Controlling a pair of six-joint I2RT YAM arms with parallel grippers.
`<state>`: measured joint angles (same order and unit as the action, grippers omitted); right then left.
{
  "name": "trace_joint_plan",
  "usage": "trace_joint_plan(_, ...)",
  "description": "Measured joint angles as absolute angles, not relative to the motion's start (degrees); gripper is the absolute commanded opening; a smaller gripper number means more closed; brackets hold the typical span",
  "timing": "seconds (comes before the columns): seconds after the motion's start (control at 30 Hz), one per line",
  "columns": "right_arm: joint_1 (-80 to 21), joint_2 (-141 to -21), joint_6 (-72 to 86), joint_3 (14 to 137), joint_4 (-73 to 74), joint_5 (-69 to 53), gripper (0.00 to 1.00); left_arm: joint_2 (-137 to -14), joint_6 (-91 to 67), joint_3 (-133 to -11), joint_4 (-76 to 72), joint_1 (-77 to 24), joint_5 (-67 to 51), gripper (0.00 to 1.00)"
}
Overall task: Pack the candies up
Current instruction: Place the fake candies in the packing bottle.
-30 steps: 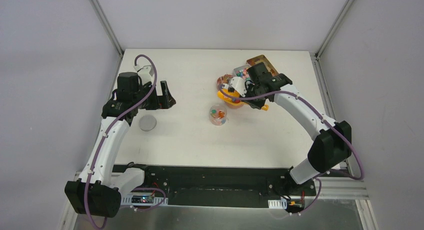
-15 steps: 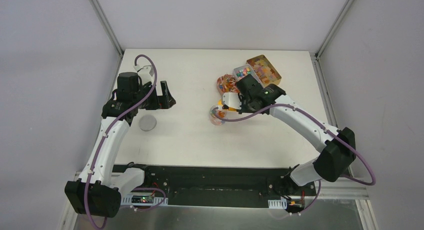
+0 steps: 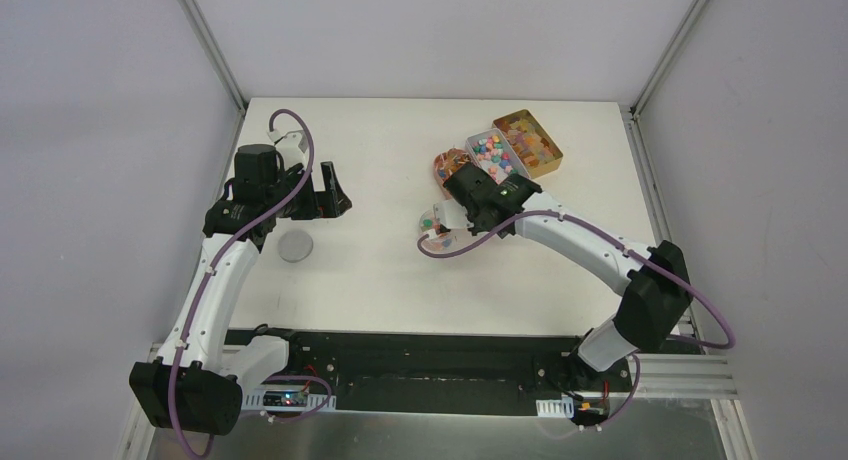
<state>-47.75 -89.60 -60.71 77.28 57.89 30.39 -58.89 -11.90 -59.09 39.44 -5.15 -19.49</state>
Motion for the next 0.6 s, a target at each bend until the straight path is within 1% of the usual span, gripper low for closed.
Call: trace_joint_plan(0.6, -52.4, -93.5, -65.5, 79.4, 56.7, 42.0, 0.00, -57.1, -11.9, -59.1, 39.5, -5.1, -18.5, 0.99)
